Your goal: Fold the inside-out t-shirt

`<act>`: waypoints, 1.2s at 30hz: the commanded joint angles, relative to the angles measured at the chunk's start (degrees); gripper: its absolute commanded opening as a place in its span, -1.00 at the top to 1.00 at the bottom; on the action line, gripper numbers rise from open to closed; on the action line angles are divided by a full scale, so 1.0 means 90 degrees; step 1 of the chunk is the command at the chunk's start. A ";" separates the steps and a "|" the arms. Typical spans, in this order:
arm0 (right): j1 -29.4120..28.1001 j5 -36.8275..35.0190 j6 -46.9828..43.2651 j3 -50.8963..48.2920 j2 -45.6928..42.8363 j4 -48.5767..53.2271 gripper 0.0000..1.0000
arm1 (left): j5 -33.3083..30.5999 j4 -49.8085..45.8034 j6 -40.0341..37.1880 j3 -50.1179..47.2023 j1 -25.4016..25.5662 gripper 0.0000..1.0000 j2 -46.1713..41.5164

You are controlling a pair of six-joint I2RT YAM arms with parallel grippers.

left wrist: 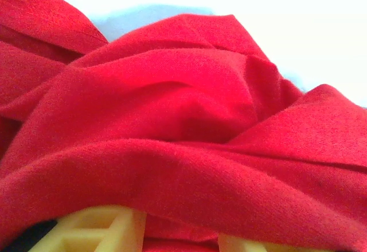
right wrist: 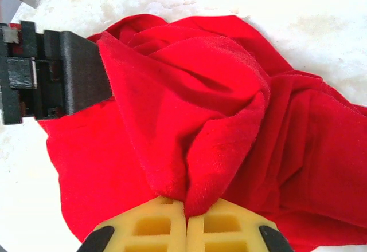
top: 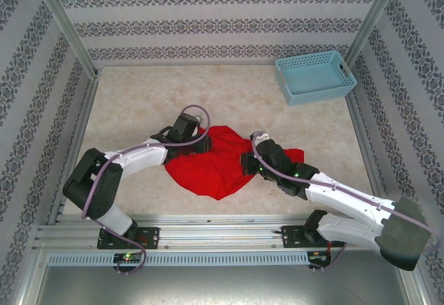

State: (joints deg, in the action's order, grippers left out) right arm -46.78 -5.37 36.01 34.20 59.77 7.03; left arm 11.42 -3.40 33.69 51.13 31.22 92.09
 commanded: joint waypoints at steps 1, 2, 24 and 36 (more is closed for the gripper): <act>-0.0097 -0.0224 -0.0080 0.0048 -0.0106 -0.0045 1.00 | 0.0157 -0.0106 -0.0049 0.0245 -0.0002 0.25 0.0390; -0.0096 -0.0260 -0.0084 0.0056 -0.0112 -0.0022 1.00 | 0.0157 -0.0158 -0.0070 0.0266 -0.0002 0.23 0.0453; 0.0004 -0.1221 0.0099 0.0361 0.0576 0.0667 1.00 | -0.0505 -0.1116 -0.0314 0.0740 0.0303 1.00 0.0007; 0.0677 -0.0899 -0.0103 0.0488 0.0940 0.0543 1.00 | -0.0429 -0.1633 -0.0226 0.0627 0.0739 1.00 -0.1461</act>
State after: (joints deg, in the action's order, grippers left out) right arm -42.37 -13.89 35.92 36.53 67.18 11.81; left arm 6.74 -14.13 31.51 56.82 37.45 80.42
